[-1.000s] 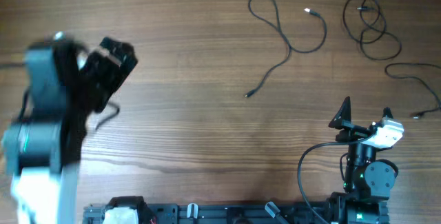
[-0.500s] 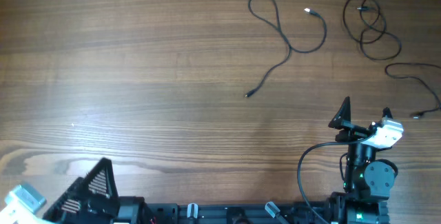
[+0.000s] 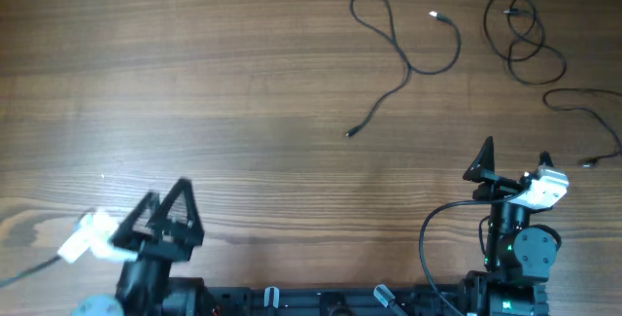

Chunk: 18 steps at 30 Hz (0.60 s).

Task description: Untangle cables

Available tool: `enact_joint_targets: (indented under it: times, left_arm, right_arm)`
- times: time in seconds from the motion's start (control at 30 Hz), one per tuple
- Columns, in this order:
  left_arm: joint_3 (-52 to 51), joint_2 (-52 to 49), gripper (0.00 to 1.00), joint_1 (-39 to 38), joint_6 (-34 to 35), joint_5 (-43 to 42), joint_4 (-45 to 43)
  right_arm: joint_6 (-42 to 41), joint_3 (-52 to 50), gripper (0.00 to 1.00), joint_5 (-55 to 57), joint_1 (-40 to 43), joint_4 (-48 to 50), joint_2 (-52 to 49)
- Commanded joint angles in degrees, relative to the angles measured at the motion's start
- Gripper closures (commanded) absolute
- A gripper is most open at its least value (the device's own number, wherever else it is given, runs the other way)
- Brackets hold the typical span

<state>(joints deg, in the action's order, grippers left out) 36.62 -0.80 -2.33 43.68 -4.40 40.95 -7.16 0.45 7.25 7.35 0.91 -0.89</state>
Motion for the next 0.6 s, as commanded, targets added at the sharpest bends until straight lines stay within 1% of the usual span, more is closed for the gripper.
enact_joint_targets:
  times: [0.0,0.07,0.2,0.37,0.5,0.57]
  left_arm:
    - [-8.72,0.57,0.0,-1.73,-13.84,-1.57,-11.65]
    - [-13.16,0.57,0.0,-2.49,-18.14,-1.6,-17.68]
    - [-20.85,0.59,0.0,-3.08,-19.3,-1.49,-24.15]
    - [-26.43,0.59,0.0,-3.08,-19.3,-1.27,-27.23]
    - [-28.87,0.59,0.0,-3.08,-19.37,1.6,-27.89]
    - [-29.7,0.59,0.0,-3.08,-21.22,2.08,-28.55]
  right_arm:
    - [1.16,-0.15,0.0,-0.96,0.24,0.11,0.68]
    - [1.16,-0.15,0.0,-0.96,0.24,0.11,0.68]
    - [1.14,-0.15,0.0,-0.96,0.24,0.11,0.68]
    - [1.14,-0.15,0.0,-0.96,0.24,0.11,0.68]
    - [1.14,-0.15,0.0,-0.96,0.24,0.11,0.68]
    - [1.14,-0.15,0.0,-0.96,0.24,0.11,0.68]
